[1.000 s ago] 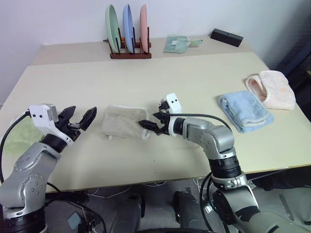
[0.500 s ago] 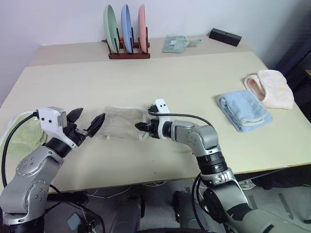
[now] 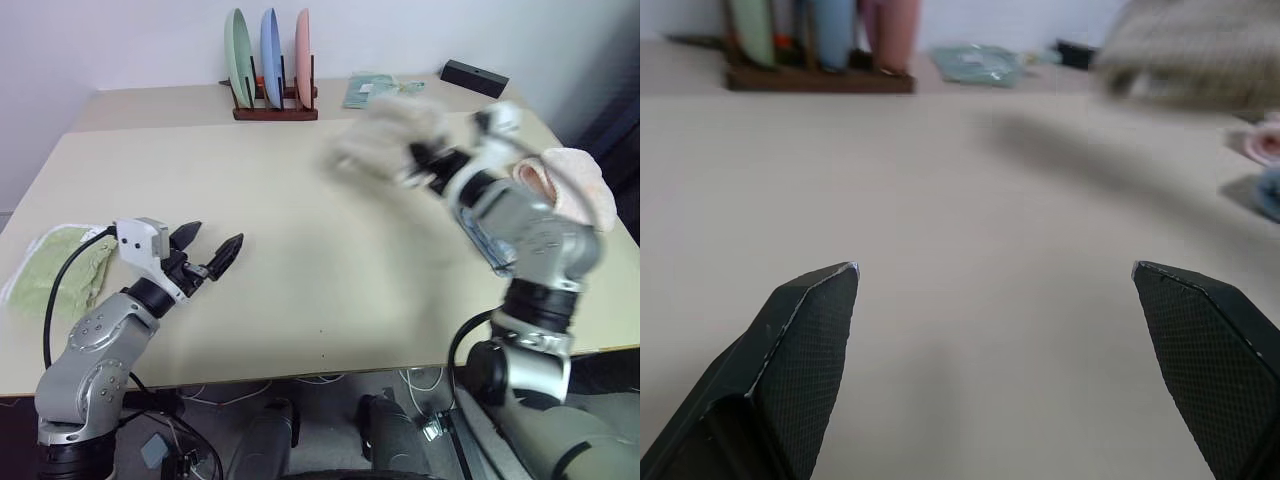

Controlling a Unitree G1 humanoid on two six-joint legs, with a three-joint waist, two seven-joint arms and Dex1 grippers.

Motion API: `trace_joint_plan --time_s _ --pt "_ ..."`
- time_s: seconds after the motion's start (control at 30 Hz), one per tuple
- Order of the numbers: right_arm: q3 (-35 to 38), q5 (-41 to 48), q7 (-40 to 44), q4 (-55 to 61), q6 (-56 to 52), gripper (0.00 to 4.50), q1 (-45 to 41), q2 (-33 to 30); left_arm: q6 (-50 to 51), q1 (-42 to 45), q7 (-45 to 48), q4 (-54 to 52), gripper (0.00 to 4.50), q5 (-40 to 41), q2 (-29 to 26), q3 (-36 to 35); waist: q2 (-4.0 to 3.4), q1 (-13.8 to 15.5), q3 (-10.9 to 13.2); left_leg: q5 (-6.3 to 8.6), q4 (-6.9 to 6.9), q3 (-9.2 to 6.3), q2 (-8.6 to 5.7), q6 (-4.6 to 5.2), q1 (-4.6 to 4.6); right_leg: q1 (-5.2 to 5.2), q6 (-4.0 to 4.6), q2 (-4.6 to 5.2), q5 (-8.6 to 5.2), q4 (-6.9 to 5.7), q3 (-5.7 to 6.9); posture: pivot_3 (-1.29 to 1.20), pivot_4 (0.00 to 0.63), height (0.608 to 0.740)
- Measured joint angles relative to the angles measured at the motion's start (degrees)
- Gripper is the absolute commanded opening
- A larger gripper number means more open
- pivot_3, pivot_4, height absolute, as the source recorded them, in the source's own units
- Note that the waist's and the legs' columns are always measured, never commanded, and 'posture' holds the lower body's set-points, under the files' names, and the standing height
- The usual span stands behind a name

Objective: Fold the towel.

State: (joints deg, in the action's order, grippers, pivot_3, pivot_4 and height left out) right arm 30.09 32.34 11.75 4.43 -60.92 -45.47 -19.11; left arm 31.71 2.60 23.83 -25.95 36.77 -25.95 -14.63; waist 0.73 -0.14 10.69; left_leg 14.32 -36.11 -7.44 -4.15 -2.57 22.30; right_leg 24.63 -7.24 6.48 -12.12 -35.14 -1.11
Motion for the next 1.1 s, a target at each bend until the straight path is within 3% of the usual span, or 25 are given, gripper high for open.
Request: trace_joint_plan --time_s 0.17,0.37,0.53,0.67,0.87,1.1 --pt "12.1 0.8 -8.7 1.4 -6.5 0.03 3.5 -2.9 -1.1 5.6 3.1 4.1 4.5 -1.4 1.6 6.0 -0.03 -0.8 0.0 0.0 -0.02 0.07 0.02 0.02 0.0 -0.01 0.0 0.01 0.0 -0.02 -0.05 0.0 0.15 0.736" --pt "24.0 2.9 -16.0 5.5 -16.7 0.03 7.3 -0.5 -1.8 7.7 5.9 7.9 4.5 -2.8 1.8 8.9 -0.16 -0.8 0.0 0.01 -0.06 0.14 0.03 0.05 0.0 0.0 0.0 0.02 0.01 -0.05 -0.09 0.0 0.15 0.736" --pt "27.0 2.9 -18.2 7.1 -18.4 0.03 9.8 0.7 -2.5 8.8 7.5 10.1 4.5 -3.9 1.8 9.5 -0.17 -0.7 0.0 0.01 -0.08 0.14 0.01 0.05 0.0 0.0 -0.01 0.02 0.0 -0.04 -0.1 0.0 0.15 0.736" --pt "28.5 2.9 -18.8 7.1 -18.4 1.48 9.8 0.7 -2.6 8.8 8.2 10.1 4.5 -4.4 2.5 10.5 -0.17 -0.7 0.0 0.01 -0.07 0.14 0.02 0.05 0.0 -0.01 -0.01 0.02 0.01 -0.04 -0.09 0.0 0.15 0.736" --pt "27.6 2.6 -18.0 7.3 -17.2 4.44 12.1 -1.6 -3.4 8.3 8.5 10.1 4.5 -5.5 3.3 11.6 -0.19 -0.7 0.0 0.01 -0.08 0.16 0.01 0.05 0.01 -0.01 -0.02 0.04 0.0 -0.03 -0.1 0.0 0.15 0.736" --pt "16.4 -3.7 -12.3 8.7 -3.8 4.44 19.2 -15.1 -4.3 7.7 8.5 10.7 4.5 -6.5 3.6 11.4 -0.2 -0.6 0.0 0.01 -0.09 0.16 0.01 0.05 0.0 -0.04 -0.04 0.04 -0.01 -0.01 -0.09 0.0 0.15 0.736"
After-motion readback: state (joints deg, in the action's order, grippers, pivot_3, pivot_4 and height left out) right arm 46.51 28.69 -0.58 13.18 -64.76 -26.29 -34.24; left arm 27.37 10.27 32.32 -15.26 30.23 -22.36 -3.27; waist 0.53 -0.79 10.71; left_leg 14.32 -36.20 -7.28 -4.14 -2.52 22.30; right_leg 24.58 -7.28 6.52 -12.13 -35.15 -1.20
